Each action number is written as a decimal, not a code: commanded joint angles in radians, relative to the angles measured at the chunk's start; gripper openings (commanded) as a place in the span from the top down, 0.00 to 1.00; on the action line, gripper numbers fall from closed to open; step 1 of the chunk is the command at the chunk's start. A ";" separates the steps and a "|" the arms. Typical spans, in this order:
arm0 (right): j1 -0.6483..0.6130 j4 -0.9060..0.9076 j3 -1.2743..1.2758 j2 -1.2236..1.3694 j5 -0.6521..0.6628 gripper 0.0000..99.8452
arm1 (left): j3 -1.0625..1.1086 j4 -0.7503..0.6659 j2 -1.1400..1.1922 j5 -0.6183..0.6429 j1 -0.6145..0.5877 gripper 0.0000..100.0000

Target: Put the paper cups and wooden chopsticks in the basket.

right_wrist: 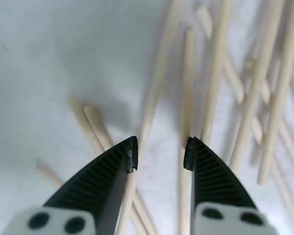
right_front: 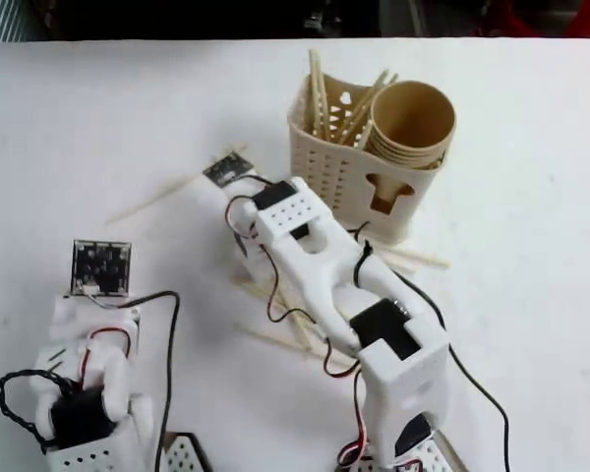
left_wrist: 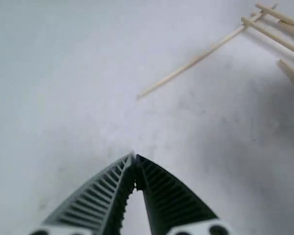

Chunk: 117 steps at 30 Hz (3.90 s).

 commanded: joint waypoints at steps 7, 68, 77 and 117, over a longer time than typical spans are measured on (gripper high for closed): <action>0.018 0.025 -0.084 -0.038 0.008 0.79 | 0.000 -0.023 -0.008 -0.011 -0.007 0.98; -0.005 0.093 -0.137 -0.567 0.054 0.98 | 0.002 -0.025 -0.008 -0.008 -0.007 0.98; 0.085 -0.004 -0.448 -0.719 -0.028 0.98 | 0.003 -0.025 -0.008 -0.009 -0.007 0.98; 0.364 -1.089 0.493 -0.728 -0.077 0.91 | 0.018 -0.046 -0.008 -0.012 -0.007 0.98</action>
